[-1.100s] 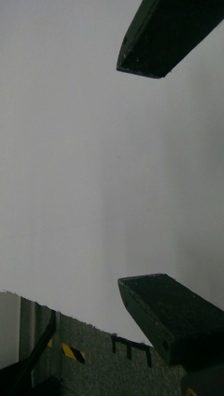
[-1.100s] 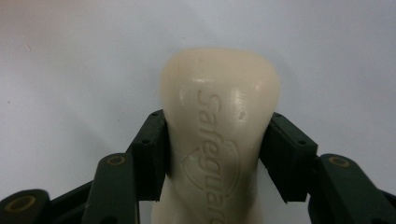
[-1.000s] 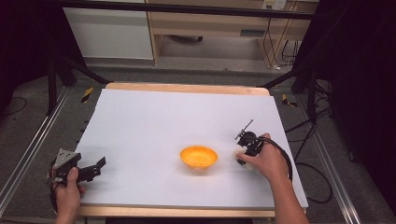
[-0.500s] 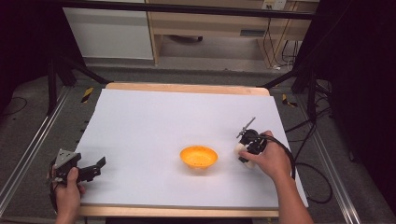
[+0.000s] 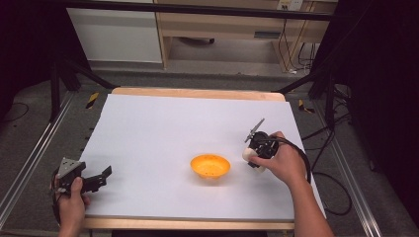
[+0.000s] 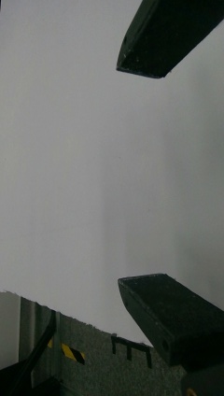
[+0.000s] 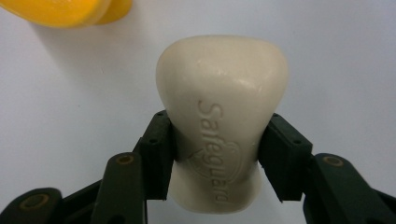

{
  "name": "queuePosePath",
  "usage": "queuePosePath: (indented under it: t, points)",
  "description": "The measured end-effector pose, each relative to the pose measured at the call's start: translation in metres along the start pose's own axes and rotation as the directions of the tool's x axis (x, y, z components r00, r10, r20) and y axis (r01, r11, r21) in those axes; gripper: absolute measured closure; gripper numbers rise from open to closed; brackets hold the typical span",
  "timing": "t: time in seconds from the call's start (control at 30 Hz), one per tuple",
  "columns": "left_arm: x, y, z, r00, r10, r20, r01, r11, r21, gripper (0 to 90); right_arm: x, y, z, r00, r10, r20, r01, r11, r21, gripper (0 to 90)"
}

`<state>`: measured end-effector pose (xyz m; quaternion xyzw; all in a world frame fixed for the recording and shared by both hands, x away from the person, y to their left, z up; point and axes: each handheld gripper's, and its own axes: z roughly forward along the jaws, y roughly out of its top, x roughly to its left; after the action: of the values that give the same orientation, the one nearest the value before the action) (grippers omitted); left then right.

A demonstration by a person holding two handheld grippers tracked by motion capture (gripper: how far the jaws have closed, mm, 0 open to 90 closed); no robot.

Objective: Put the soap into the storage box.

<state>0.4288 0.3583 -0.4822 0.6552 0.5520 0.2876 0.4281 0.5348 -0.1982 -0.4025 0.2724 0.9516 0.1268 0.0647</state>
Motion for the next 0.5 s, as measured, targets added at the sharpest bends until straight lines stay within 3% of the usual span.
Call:
queuePosePath:
  t: [0.1, 0.13, 0.2, 0.37, 0.43, 0.47, 0.5]
  points:
    - [0.000, 0.000, 0.000, 1.0000, 0.000, -0.001, 0.000, 1.0000, 0.000, 0.0, 0.002, 0.004, -0.005, 0.9997, -0.022, 0.009, 0.022, 1.000, -0.005, 49.8]
    - [0.000, 0.000, 0.000, 1.0000, 0.000, -0.001, 0.000, 1.0000, 0.000, 0.0, 0.005, 0.006, -0.007, 0.9999, -0.001, 0.011, 0.001, 1.000, 0.003, 49.9]
    - [0.000, 0.000, 0.000, 1.0000, 0.000, -0.001, 0.000, 1.0000, 0.000, 0.0, 0.004, 0.009, -0.009, 0.9991, -0.041, 0.014, 0.041, 0.999, -0.004, 49.8]
    - [0.000, 0.000, 0.000, 1.0000, -0.001, -0.001, 0.001, 1.0000, -0.001, 0.0, 0.009, 0.017, -0.014, 0.9967, -0.080, 0.015, 0.081, 0.997, -0.006, 49.8]
    - [0.000, 0.000, 0.000, 1.0000, -0.001, -0.001, 0.001, 1.0000, -0.002, 0.0, 0.011, 0.021, -0.015, 0.9955, -0.094, 0.015, 0.094, 0.996, -0.004, 49.8]
    - [0.000, 0.000, 0.000, 1.0000, -0.001, 0.000, 0.001, 1.0000, -0.002, 0.0, 0.014, 0.024, -0.016, 0.9973, -0.073, 0.013, 0.073, 0.997, 0.005, 49.8]
    - [0.000, 0.000, 0.000, 1.0000, -0.005, 0.001, 0.005, 1.0000, -0.002, 0.0, 0.014, 0.025, -0.017, 0.9945, -0.105, 0.007, 0.105, 0.994, -0.003, 49.8]
